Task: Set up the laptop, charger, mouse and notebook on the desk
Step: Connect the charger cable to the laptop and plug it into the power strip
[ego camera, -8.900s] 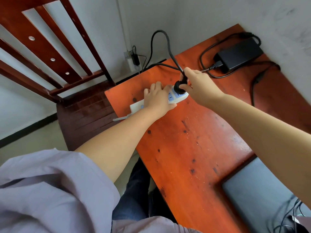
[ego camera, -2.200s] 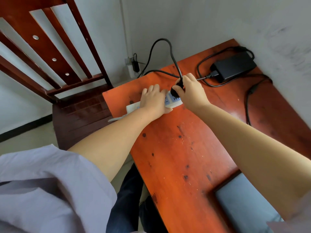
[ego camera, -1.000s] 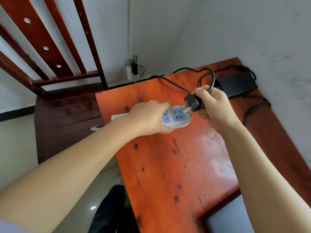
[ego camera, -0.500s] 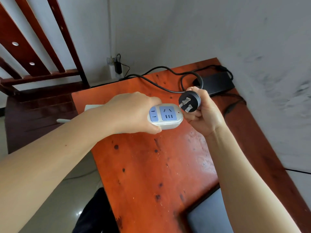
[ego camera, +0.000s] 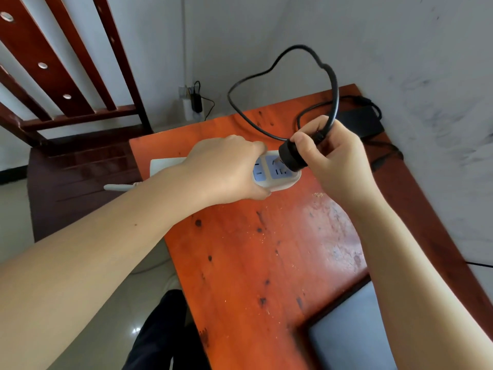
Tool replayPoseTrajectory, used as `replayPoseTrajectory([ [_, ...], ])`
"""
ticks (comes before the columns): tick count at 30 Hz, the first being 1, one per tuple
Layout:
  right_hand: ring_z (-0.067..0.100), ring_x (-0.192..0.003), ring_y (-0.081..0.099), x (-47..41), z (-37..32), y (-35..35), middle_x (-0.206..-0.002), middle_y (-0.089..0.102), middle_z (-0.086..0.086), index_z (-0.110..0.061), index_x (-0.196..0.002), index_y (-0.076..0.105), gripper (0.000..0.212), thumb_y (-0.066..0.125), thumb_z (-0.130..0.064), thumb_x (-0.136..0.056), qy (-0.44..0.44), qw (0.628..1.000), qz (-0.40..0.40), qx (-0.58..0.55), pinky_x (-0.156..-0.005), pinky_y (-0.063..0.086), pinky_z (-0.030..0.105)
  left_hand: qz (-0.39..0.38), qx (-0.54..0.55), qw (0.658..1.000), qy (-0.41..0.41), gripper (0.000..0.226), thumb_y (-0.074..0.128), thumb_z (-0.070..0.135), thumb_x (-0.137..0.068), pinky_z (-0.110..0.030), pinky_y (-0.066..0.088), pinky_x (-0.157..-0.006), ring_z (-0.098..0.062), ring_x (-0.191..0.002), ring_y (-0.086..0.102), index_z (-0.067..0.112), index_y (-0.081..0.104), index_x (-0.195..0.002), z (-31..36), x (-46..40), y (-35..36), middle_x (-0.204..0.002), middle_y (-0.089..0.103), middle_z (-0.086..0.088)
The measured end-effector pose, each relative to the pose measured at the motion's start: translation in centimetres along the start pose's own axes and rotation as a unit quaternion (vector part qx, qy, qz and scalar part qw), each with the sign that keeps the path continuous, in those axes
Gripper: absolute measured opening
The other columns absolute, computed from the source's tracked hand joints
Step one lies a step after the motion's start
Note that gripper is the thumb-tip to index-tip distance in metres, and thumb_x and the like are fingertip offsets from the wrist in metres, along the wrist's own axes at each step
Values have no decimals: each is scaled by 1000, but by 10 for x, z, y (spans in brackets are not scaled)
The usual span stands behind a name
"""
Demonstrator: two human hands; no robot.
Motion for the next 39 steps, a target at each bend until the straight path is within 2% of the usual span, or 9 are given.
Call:
replayPoseTrajectory([
  [6, -14, -57, 50, 1, -9, 2, -61, 52, -20, -22, -77, 57, 10, 59, -18, -87, -11, 997, 2, 71, -52, 36, -1, 19, -25, 999, 3, 36, 61, 49, -72, -22, 25, -47, -21, -70, 52, 25, 51, -97, 6, -2, 1, -66, 43, 10],
  [12, -17, -57, 49, -4, 2, 11, -59, 50, -21, -16, -76, 57, 10, 58, -16, -86, -4, 996, -7, 92, -54, 35, -2, 28, -34, 999, -14, 40, 61, 50, -70, -21, 23, -48, -21, -68, 49, 23, 52, -98, 2, -11, 19, -77, 51, 4],
  [15, -14, -56, 48, -9, 21, 22, -57, 50, -20, -12, -77, 58, 11, 57, -17, -86, 13, 995, -11, 94, -55, 37, 0, 15, -36, 999, -38, 45, 61, 51, -71, -26, 28, -53, -23, -70, 48, 21, 52, -104, -6, -18, 36, -83, 51, 1],
  [20, -15, -59, 49, -15, 56, 46, -63, 54, -18, -12, -76, 56, 10, 55, -16, -85, 43, 995, -21, 93, -56, 38, 0, 3, -28, 997, -66, 45, 61, 48, -74, -31, 33, -62, -29, -84, 61, 19, 52, -108, -18, -26, 66, -97, 61, -6],
  [23, -13, -59, 48, -17, 73, 54, -65, 55, -17, -10, -79, 58, 10, 54, -17, -85, 63, 993, -26, 98, -55, 38, 1, -1, -22, 997, -79, 45, 62, 48, -75, -32, 33, -64, -29, -93, 60, 18, 52, -107, -22, -30, 79, -102, 61, -7],
  [27, 0, -56, 49, -17, 76, 61, -64, 55, -12, -13, -79, 54, 10, 53, -21, -85, 55, 991, -20, 117, -55, 41, 17, 7, -17, 995, -95, 50, 65, 45, -74, -34, 34, -69, -28, -106, 50, 16, 52, -112, -24, -34, 87, -112, 52, -9],
  [29, 13, -58, 53, -13, 72, 67, -65, 59, -1, -11, -79, 51, 13, 52, -23, -86, 35, 986, -23, 159, -55, 44, 30, 12, -14, 995, -101, 49, 65, 43, -75, -35, 36, -73, -28, -108, 49, 16, 52, -114, -26, -33, 90, -114, 49, -9],
  [32, 31, -62, 55, -8, 69, 75, -70, 61, 11, -6, -82, 47, 19, 50, -24, -88, 8, 976, -22, 219, -54, 48, 40, 33, -33, 994, -100, 46, 64, 44, -76, -36, 37, -84, -26, -110, 47, 17, 54, -112, -27, -32, 93, -115, 49, -7],
  [39, 36, -57, 52, -1, 75, 81, -68, 58, 15, 0, -84, 47, 21, 48, -20, -89, -5, 970, 2, 241, -51, 45, 39, 66, -16, 994, -83, 41, 64, 45, -75, -35, 35, -86, -24, -108, 46, 17, 57, -105, -30, -30, 93, -109, 51, -5],
])
Point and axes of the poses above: each hand's wrist, its own x-axis away from the middle knuckle, its own y-axis out of the palm, z = x × y, the point moved 7 cm from there along -x, towards the middle knuckle
